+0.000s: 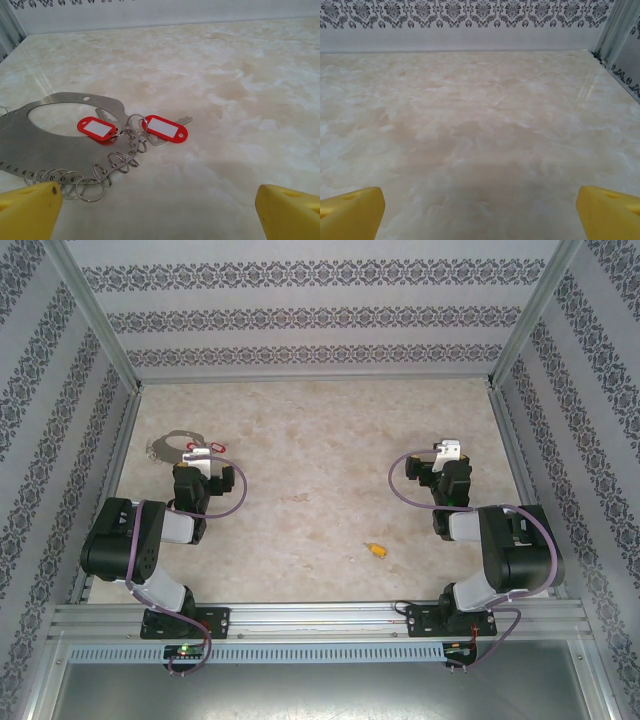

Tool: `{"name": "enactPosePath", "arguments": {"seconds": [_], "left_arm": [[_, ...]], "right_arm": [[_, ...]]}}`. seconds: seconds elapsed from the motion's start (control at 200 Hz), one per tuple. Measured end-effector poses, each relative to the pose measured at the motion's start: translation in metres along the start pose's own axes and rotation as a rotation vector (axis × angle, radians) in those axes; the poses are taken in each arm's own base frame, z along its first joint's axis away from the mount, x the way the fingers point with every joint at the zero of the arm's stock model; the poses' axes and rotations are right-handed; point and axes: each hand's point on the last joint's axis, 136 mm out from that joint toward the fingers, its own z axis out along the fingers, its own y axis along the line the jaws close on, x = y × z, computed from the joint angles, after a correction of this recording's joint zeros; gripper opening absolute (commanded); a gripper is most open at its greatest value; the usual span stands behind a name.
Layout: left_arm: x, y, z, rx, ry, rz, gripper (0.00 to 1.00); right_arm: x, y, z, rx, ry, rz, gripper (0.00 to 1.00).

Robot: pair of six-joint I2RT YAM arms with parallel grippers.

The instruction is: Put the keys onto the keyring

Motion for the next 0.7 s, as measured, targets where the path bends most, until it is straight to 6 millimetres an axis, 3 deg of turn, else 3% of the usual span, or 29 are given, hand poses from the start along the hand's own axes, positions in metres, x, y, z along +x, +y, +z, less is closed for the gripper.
{"name": "enactPosePath", "arguments": {"seconds": [0.435,0.54,0.699], "left_arm": [[-0.006,-0.007,-0.005,0.042,-0.015,0.010,1.00],[-0.028,-0.001,-0.021,0.022,-0.030,0.000,1.00],[-0.090,0.002,-0.051,0.016,-0.088,-0.052,1.00]], "right_arm": [[0.000,0.005,-0.004,-0.001,0.016,-0.019,0.98],[-0.015,0.014,-0.014,-0.012,0.001,-0.044,0.98],[-0.066,0.038,-0.040,-0.024,-0.105,-0.058,0.98]]}}
